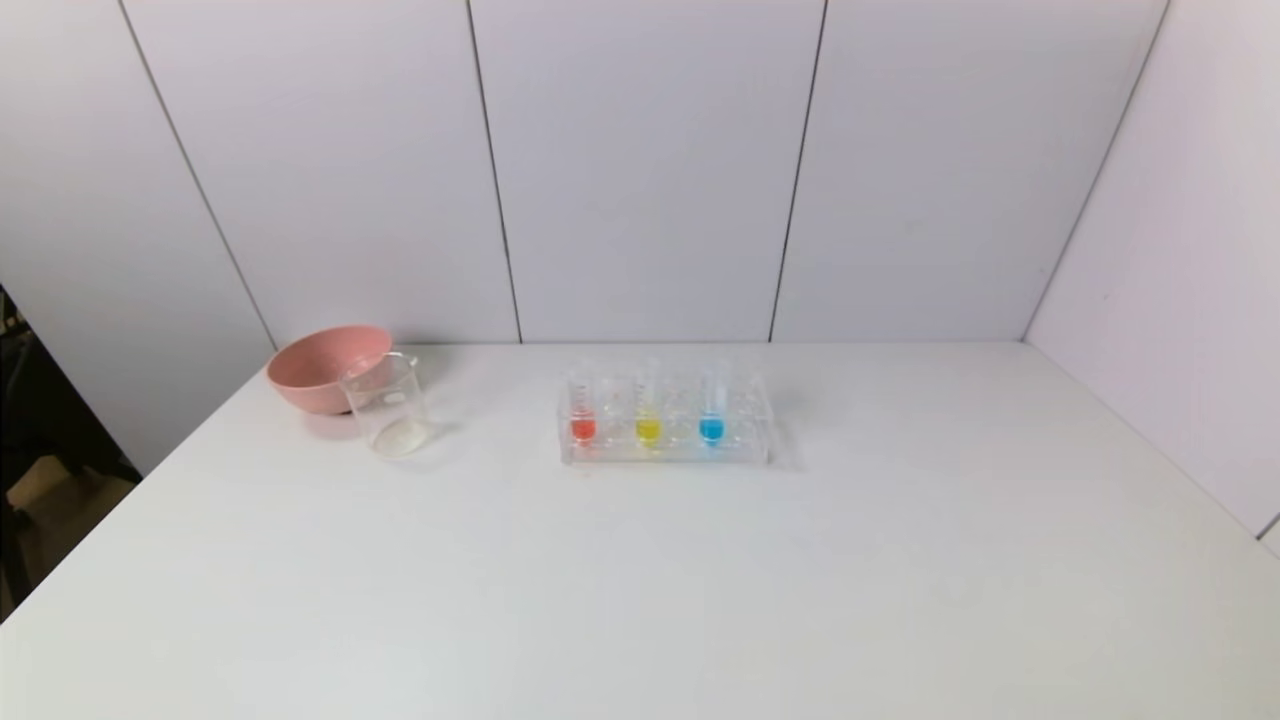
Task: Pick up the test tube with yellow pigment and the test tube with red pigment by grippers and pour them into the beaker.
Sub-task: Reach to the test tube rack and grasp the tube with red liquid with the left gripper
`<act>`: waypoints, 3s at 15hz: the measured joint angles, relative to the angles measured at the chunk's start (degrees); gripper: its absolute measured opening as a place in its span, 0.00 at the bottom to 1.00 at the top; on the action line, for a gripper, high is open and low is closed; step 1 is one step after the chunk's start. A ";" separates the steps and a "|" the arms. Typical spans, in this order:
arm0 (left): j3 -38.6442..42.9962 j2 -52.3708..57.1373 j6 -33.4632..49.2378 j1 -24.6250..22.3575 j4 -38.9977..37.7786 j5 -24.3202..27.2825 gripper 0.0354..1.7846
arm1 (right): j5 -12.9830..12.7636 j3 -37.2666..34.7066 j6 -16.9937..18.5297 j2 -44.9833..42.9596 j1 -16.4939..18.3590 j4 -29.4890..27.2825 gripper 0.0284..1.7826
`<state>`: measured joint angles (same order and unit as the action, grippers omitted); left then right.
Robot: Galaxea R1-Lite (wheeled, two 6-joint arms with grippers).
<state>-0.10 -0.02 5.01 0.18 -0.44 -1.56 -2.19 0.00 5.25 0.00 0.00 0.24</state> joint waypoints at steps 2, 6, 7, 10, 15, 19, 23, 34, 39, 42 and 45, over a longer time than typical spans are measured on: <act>0.00 0.00 0.05 0.00 0.02 -0.11 0.99 | 0.00 0.00 0.00 0.00 0.00 0.00 0.96; 0.00 0.00 0.20 0.00 0.00 -0.09 0.99 | 0.00 0.00 0.00 0.00 0.00 0.00 0.96; 0.00 0.00 0.17 0.02 0.00 -0.06 0.99 | 0.00 0.00 0.00 0.00 0.00 0.00 0.96; 0.00 0.00 -0.11 0.02 -0.02 -0.23 0.99 | 0.02 0.00 0.00 0.00 0.00 0.00 0.96; -3.95 -2.15 -2.01 0.00 1.29 1.87 0.99 | 0.00 0.00 -0.02 0.00 0.00 -0.02 0.96; -11.45 -10.91 -0.20 1.24 0.57 2.30 0.99 | 0.02 0.00 -0.02 0.00 0.00 0.00 0.96; -18.33 -23.52 0.44 4.77 -2.97 2.60 0.99 | 0.00 0.00 0.00 0.00 0.00 0.00 0.96; -34.11 -63.15 -0.16 8.11 -13.03 12.96 0.99 | 0.00 0.00 0.00 0.00 0.00 0.02 0.96; -39.14 -76.35 -0.33 15.71 -17.71 12.39 0.99 | 0.02 0.00 -0.02 0.00 0.00 0.00 0.96; -39.95 -84.70 -0.52 19.54 -24.48 7.57 0.99 | 0.00 0.00 0.00 0.00 0.00 0.00 0.96; -41.96 -92.97 -0.68 21.55 -31.17 3.75 0.99 | 0.00 0.00 -0.02 0.00 0.00 0.00 0.96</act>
<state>-42.06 -92.99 4.33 21.74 -31.61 2.19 -2.19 0.00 5.23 0.00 0.00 0.24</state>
